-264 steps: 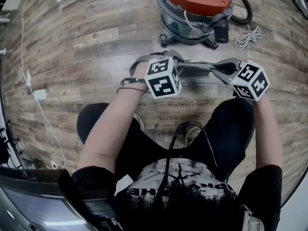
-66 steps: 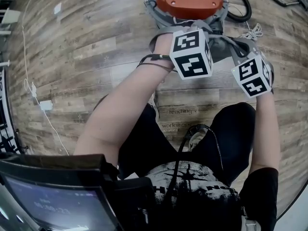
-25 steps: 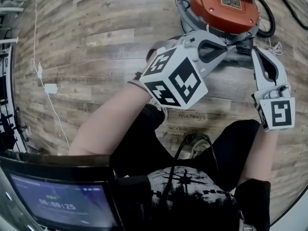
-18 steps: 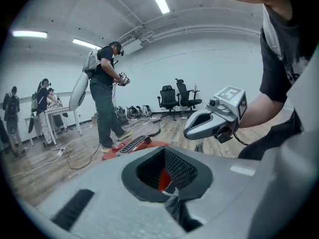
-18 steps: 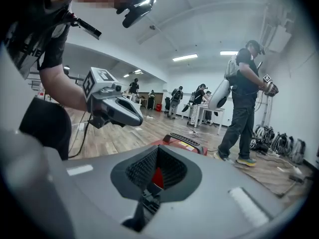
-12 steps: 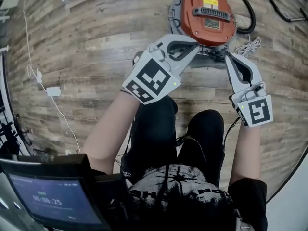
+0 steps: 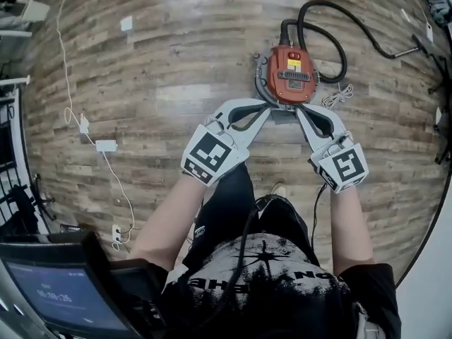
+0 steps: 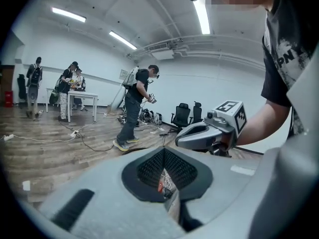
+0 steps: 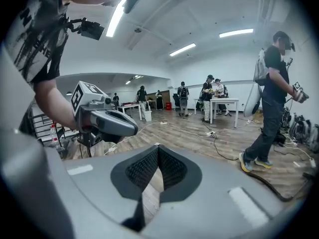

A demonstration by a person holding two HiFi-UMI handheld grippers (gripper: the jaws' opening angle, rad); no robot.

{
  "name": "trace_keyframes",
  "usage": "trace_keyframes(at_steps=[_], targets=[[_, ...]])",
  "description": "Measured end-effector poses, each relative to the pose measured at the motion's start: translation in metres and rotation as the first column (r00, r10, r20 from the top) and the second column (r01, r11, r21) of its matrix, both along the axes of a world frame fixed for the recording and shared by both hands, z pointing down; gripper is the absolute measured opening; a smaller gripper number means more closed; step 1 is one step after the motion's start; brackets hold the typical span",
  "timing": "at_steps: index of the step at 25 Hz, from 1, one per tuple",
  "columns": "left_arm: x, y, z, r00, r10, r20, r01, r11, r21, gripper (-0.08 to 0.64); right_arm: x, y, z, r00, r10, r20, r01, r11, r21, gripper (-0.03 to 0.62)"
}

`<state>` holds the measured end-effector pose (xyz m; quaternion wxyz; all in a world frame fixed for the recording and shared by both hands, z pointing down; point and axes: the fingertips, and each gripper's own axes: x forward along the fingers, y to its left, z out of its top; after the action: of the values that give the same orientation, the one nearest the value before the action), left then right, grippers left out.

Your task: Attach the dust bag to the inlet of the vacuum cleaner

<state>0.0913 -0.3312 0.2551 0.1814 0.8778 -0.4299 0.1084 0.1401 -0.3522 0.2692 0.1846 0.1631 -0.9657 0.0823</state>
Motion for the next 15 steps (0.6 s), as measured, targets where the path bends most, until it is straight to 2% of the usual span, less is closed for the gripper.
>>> trace_keyframes(at_steps=[4, 8, 12, 15], targets=[[-0.034, -0.004, -0.045, 1.000, 0.001, 0.001, -0.001, 1.000, -0.006, 0.003, -0.033, -0.002, -0.048, 1.000, -0.022, 0.012, 0.021, 1.000, 0.015, 0.005], [-0.057, -0.011, -0.071, 1.000, 0.007, 0.016, -0.007, 0.999, 0.037, 0.003, -0.061, -0.001, -0.072, 0.999, -0.041, 0.024, 0.040, 0.998, 0.045, 0.005], [-0.065, -0.027, -0.096, 1.000, -0.002, 0.005, 0.002, 0.997, 0.084, 0.003, -0.078, -0.013, -0.101, 0.997, -0.063, 0.053, 0.059, 0.996, 0.071, 0.005], [-0.058, -0.038, -0.121, 1.000, 0.007, 0.006, -0.008, 0.991, 0.135, 0.003, -0.076, -0.028, -0.127, 0.995, -0.057, 0.080, 0.049, 0.994, 0.097, 0.006]])
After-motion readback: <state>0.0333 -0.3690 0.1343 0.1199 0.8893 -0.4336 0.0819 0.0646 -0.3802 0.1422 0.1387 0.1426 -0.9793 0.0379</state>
